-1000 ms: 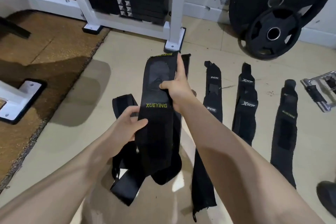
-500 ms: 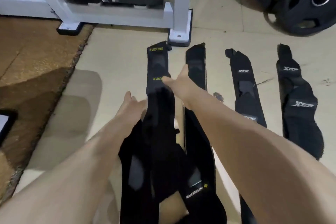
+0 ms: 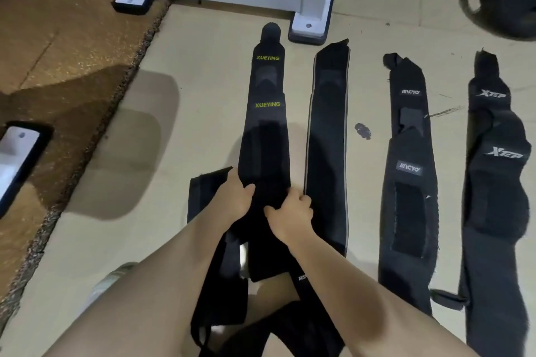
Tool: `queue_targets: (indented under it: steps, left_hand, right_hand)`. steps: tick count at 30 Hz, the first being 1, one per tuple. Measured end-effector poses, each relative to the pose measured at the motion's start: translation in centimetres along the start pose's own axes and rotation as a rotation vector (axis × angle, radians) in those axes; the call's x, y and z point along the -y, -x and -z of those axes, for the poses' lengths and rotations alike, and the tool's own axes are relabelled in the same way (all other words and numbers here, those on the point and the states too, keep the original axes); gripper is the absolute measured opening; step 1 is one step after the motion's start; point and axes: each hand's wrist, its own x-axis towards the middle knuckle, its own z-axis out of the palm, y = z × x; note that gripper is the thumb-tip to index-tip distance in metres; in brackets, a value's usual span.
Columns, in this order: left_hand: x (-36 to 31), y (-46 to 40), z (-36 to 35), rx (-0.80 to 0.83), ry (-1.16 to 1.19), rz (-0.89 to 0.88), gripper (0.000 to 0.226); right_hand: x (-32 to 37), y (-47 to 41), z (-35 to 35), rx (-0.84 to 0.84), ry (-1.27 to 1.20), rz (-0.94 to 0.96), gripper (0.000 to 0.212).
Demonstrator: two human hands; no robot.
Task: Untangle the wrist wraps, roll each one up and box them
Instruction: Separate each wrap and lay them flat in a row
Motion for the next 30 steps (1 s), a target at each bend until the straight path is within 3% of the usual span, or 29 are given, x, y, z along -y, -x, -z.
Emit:
queue_targets:
  steps: [3, 6, 8, 11, 14, 18, 24, 27, 30]
  left_hand:
    - [0.4, 0.3, -0.1, -0.084, -0.002, 0.053, 0.031]
    - [0.2, 0.0, 0.2, -0.104, 0.123, 0.123, 0.032]
    - [-0.5, -0.1, 0.2, -0.018, 0.218, 0.194, 0.043]
    - [-1.4, -0.3, 0.8, 0.148, 0.339, 0.338, 0.054]
    - [-0.3, -1.1, 1.1, 0.205, 0.222, 0.287, 0.043]
    - [1.2, -2.0, 0.9, 0.093, 0.070, 0.191, 0.033]
    - [1.9, -2.3, 1.1, -0.012, 0.160, 0.248, 0.046]
    - [2.0, -1.7, 2.7, 0.229, 0.547, 0.264, 0.036]
    - [2.5, -1.8, 3.3, 0.351, 0.507, 0.167, 0.025]
  right_hand:
    - [0.1, 0.3, -0.1, -0.024, -0.346, -0.122, 0.048]
    - [0.0, 0.2, 0.3, 0.067, -0.585, -0.143, 0.028]
    - [0.7, 0.6, 0.7, 0.160, -0.676, -0.057, 0.022]
    - [1.2, 0.6, 0.3, 0.260, -0.778, -0.015, 0.029]
    - [0.7, 0.7, -0.1, 0.299, -0.621, -0.140, 0.036]
    - [0.1, 0.6, -0.6, 0.350, -0.390, -0.122, 0.048]
    - [-1.8, 1.3, 1.1, 0.505, -0.179, 0.113, 0.043]
    - [-2.2, 0.4, 0.8, 0.264, -0.162, 0.221, 0.031]
    - [-1.5, 0.3, 0.0, 0.195, -0.143, 0.178, 0.034]
